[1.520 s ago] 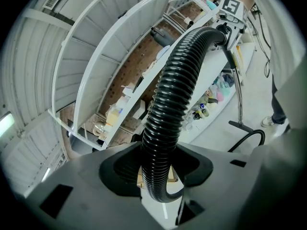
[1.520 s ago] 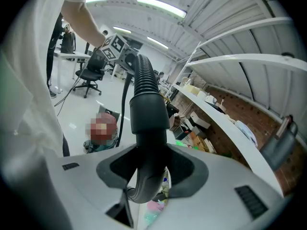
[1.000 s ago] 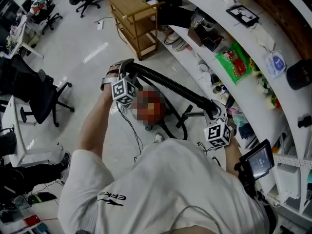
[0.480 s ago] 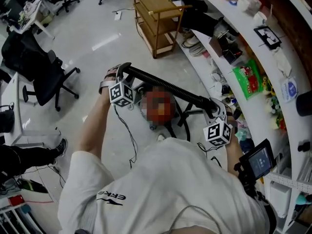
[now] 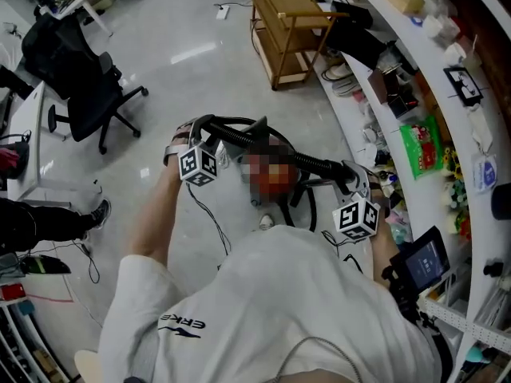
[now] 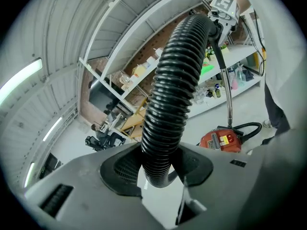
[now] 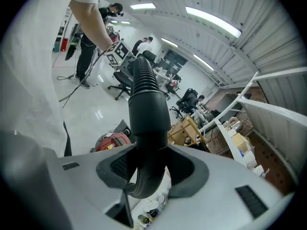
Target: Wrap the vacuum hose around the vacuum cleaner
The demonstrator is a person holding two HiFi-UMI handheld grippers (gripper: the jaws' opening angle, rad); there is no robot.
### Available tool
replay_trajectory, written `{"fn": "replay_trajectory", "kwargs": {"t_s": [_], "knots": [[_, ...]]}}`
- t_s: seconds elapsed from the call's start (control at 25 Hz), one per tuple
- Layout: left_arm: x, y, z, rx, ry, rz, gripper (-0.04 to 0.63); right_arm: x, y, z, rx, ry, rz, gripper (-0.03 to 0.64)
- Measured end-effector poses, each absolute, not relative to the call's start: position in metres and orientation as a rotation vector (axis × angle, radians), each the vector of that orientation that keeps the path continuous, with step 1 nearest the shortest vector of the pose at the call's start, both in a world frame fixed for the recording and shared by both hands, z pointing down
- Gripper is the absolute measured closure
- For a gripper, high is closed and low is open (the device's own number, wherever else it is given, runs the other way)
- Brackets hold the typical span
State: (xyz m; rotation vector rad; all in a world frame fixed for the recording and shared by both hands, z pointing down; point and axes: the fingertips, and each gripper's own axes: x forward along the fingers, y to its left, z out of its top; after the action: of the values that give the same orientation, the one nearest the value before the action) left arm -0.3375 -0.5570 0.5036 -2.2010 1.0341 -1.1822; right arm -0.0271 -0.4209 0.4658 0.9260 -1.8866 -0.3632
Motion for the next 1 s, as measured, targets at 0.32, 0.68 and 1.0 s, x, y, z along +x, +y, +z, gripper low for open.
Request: {"fn": "replay_trajectory", "kwargs": {"t_s": [0.32, 0.68, 1.0], "knots": [[-0.360, -0.518, 0.531, -2.248, 1.084, -1.246, 0.425, -0.049, -0.410, 0.475, 0.834, -1.915, -0.382, 0.443], [-0.377, -0.472, 0.557, -2.276, 1.127, -1.317, 0.425, -0.068, -0.389, 0.479, 0.727, -1.936, -0.439, 0.443], [-0.370, -0.405, 0.573, -2.267, 1.186, -1.399, 0.425, -0.064, -0.348, 0.484, 0.632, -1.969, -0.488, 0.443]]}}
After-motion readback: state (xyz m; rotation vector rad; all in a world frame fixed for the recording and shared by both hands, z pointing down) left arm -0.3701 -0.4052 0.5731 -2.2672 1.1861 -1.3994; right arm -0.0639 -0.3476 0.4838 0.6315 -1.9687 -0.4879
